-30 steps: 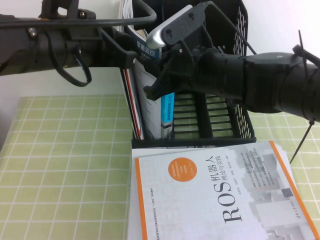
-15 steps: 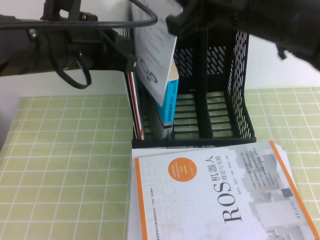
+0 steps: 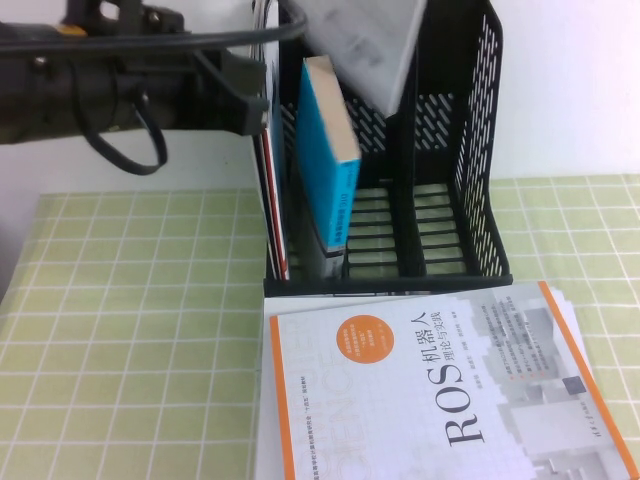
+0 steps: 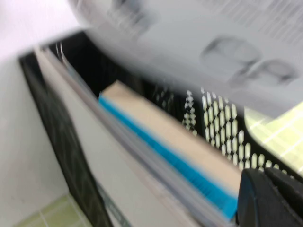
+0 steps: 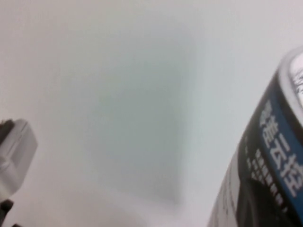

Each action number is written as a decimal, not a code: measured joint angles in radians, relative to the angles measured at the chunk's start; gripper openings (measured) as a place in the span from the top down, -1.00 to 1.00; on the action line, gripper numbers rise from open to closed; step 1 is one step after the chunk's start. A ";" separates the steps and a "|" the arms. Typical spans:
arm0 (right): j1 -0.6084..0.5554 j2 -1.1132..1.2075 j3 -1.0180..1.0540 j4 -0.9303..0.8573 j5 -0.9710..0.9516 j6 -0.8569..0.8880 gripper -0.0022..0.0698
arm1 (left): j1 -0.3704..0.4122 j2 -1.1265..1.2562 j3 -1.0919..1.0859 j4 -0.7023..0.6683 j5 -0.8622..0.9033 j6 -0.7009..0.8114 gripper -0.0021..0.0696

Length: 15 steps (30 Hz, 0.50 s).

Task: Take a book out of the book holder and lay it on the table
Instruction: Pick up the right side book from the book shelf

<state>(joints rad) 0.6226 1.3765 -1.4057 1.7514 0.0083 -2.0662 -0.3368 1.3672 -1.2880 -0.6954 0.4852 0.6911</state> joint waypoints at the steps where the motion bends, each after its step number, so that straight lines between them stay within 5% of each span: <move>1: 0.000 -0.023 0.000 0.000 0.000 0.000 0.86 | 0.000 -0.016 0.000 0.000 0.001 -0.002 0.95; 7: 0.000 -0.149 0.000 0.000 -0.070 0.020 0.87 | 0.000 -0.137 0.000 0.000 0.003 -0.023 0.95; 15: 0.000 -0.239 0.110 0.006 -0.238 -0.185 0.87 | 0.002 -0.248 -0.003 0.000 0.023 -0.050 0.95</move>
<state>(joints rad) 0.6226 1.1372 -1.2956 1.7577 -0.2295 -2.2512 -0.3347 1.1187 -1.2915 -0.6954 0.5079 0.6416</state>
